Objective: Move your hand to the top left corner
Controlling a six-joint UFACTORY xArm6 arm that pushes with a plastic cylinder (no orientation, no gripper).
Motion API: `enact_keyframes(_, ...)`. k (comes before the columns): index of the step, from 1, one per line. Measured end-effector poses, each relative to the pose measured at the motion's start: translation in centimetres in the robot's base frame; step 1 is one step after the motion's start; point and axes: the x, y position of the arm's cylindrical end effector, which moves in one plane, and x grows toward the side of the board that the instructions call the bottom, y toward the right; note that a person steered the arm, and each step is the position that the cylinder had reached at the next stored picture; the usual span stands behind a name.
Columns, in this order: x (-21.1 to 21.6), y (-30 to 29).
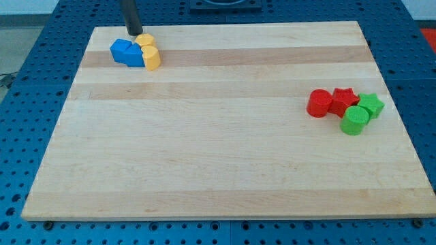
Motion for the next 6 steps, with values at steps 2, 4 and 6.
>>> enact_keyframes(2,1.2,-7.1)
enact_keyframes(4,1.8,-7.6)
enact_keyframes(6,5.9,2.4)
